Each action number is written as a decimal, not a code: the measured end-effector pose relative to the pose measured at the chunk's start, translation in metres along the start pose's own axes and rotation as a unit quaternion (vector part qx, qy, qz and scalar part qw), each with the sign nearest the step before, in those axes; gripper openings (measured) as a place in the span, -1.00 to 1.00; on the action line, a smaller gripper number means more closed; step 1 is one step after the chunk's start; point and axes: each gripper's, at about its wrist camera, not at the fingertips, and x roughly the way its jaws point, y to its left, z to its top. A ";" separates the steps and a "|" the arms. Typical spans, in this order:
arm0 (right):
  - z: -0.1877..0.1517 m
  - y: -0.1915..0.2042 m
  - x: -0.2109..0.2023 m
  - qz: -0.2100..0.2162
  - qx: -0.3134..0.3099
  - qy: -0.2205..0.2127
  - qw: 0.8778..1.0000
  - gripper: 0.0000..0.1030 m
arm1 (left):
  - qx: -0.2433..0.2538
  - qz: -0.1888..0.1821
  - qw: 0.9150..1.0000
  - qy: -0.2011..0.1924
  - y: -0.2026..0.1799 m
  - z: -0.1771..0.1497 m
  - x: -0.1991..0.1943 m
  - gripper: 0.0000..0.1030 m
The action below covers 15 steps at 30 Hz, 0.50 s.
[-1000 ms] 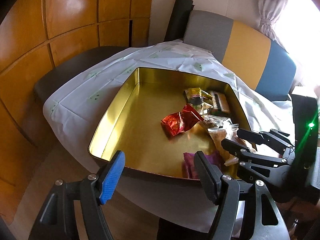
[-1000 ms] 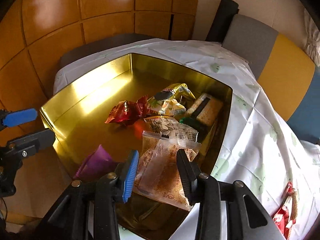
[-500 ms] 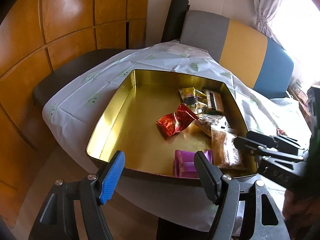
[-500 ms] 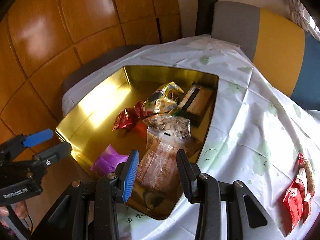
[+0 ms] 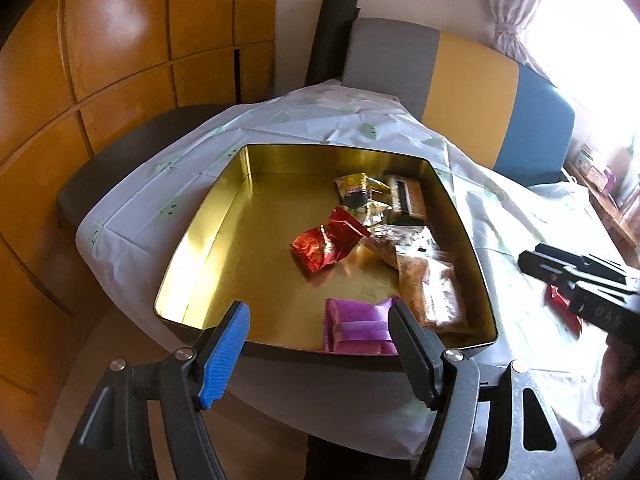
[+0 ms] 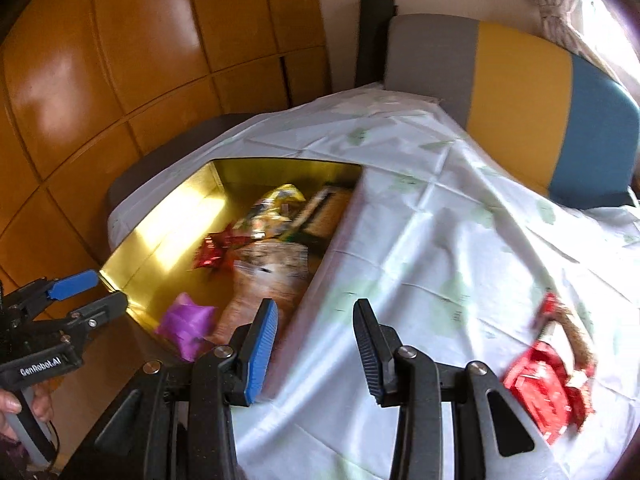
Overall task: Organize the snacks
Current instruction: 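Move both grippers back over the remaining snacks on the table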
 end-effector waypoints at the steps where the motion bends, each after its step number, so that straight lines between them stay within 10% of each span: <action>1: -0.001 -0.007 -0.003 -0.006 0.004 0.000 1.000 -0.22 | 0.003 -0.002 1.000 0.000 -0.002 0.000 0.000 0.40; 15: -0.013 -0.147 -0.071 -0.132 0.083 -0.020 0.988 -0.20 | 0.055 -0.028 0.998 0.004 -0.040 -0.001 -0.006 0.40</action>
